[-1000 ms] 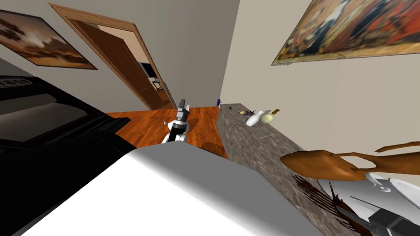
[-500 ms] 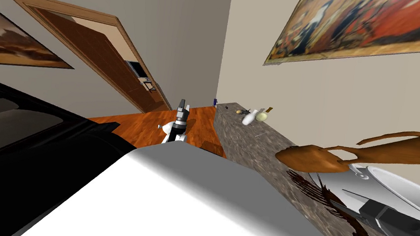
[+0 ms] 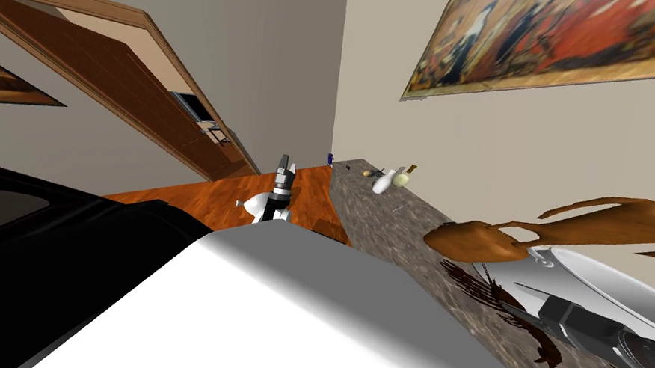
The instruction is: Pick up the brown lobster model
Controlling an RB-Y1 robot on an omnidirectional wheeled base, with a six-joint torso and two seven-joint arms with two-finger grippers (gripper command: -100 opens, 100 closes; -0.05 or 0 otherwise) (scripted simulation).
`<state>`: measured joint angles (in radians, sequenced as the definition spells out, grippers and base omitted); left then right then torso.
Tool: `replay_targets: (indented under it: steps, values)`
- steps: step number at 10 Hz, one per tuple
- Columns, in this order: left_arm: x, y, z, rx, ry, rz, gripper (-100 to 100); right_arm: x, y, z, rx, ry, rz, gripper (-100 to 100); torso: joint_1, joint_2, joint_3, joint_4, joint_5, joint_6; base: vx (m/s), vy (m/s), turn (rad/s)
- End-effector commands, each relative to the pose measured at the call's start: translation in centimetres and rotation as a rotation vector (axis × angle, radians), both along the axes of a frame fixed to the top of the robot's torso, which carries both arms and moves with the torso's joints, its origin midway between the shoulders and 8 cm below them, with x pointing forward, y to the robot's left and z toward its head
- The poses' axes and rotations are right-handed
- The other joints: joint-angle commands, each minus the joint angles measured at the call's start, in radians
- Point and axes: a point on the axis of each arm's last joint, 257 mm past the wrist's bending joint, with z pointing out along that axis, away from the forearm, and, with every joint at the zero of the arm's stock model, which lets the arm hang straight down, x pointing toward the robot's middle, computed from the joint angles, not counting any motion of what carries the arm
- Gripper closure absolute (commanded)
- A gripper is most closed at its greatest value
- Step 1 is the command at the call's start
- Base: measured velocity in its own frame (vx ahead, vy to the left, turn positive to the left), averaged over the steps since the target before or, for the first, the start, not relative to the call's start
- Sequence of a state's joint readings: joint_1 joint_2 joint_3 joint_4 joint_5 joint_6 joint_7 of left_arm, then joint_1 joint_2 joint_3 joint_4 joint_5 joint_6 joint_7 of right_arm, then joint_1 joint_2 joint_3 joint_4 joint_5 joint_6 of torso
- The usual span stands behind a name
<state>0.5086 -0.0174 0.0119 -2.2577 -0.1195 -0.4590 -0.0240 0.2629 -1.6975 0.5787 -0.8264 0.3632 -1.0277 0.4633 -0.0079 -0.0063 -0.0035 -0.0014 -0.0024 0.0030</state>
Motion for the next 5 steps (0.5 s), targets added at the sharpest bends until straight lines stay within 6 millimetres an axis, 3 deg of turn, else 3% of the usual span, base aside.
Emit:
replay_targets:
  steps: [1,3,4,5]
  values:
    - [0.0,0.0,0.0,0.000,0.000,0.000,0,0.3,1.0,-0.2,0.018,0.001,0.017,-100,0.000,0.000,0.000,0.000,0.000,0.000,0.013,-0.005,0.046]
    - [0.0,0.0,0.0,0.000,0.000,0.000,0,1.2,1.8,-0.1,0.005,0.001,0.050,-100,-0.001,0.000,0.000,0.000,0.000,0.002,0.080,-0.012,-0.243]
    - [0.0,0.0,0.0,0.000,0.000,0.000,0,1.3,2.5,-0.3,0.018,0.002,0.062,-100,-0.001,-0.001,-0.001,0.000,0.000,0.001,0.043,-0.003,0.013]
    - [0.0,0.0,0.0,0.000,0.000,0.000,0,1.9,2.3,0.1,-0.016,-0.001,0.076,-100,0.000,0.000,0.000,0.000,0.000,0.000,0.079,-0.014,-0.311]
